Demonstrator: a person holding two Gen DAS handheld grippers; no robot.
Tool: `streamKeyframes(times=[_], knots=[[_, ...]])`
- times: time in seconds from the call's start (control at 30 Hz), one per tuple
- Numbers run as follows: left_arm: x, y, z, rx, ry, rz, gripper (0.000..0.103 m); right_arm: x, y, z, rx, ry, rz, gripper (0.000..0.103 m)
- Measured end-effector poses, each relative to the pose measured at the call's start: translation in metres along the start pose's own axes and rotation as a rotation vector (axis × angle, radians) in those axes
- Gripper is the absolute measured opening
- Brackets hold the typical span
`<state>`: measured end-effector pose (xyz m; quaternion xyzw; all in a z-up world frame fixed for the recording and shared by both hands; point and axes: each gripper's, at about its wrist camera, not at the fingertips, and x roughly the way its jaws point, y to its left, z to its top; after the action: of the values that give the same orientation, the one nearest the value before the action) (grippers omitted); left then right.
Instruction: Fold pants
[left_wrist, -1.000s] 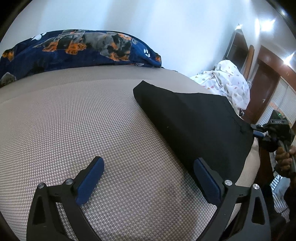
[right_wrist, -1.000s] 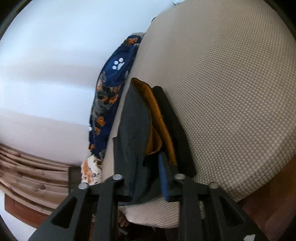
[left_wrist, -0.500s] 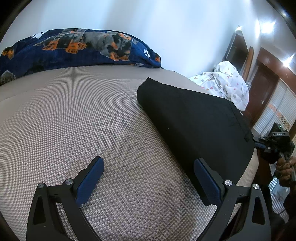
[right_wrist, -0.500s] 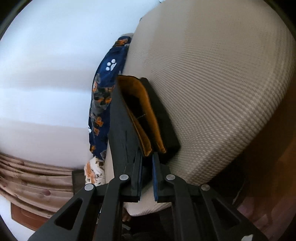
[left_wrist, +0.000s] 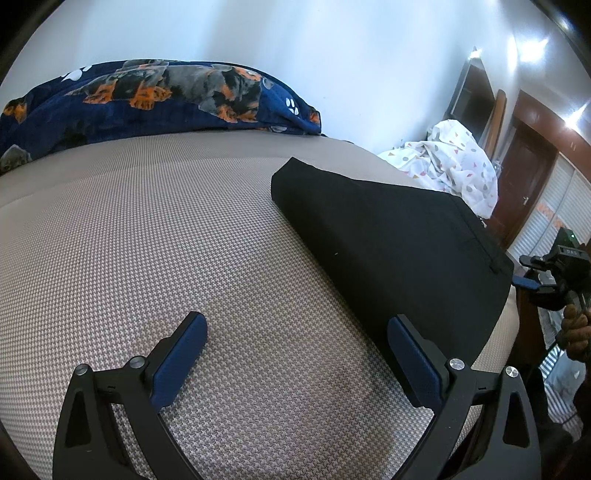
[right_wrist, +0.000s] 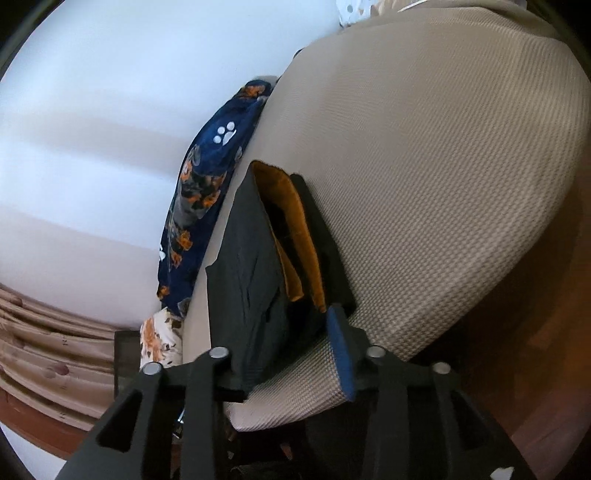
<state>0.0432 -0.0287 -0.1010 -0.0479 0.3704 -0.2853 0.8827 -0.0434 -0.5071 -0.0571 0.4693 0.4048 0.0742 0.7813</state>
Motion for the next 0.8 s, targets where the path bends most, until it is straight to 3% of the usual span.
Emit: streamKeyframes(times=[0.23,0.3,0.37,0.53,0.63,0.73,0.8], knots=[[-0.001,-0.001,0.000,0.001,-0.002,0.001,0.098,0.021,0.001,0.000,0.032,0.067,0.011,0.037],[-0.001,-0.001,-0.001,0.001,-0.005,0.001,0.098,0.026,0.000,0.001,0.034,0.074,0.005,0.024],[-0.001,-0.002,-0.001,0.003,-0.007,0.002,0.098,0.029,0.002,0.003,0.022,0.060,0.006,0.018],[-0.002,-0.002,-0.001,0.000,-0.009,0.000,0.098,0.028,0.019,0.008,-0.055,0.013,0.074,0.016],[-0.002,-0.001,-0.001,0.001,-0.009,0.001,0.098,0.034,-0.001,0.008,-0.028,0.025,0.030,0.016],[-0.001,-0.001,0.001,-0.002,-0.007,0.001,0.098,0.037,-0.017,0.006,0.017,0.035,0.065,0.015],[-0.002,0.000,0.000,-0.010,-0.002,-0.003,0.098,0.036,-0.012,0.008,-0.005,0.041,0.067,0.020]])
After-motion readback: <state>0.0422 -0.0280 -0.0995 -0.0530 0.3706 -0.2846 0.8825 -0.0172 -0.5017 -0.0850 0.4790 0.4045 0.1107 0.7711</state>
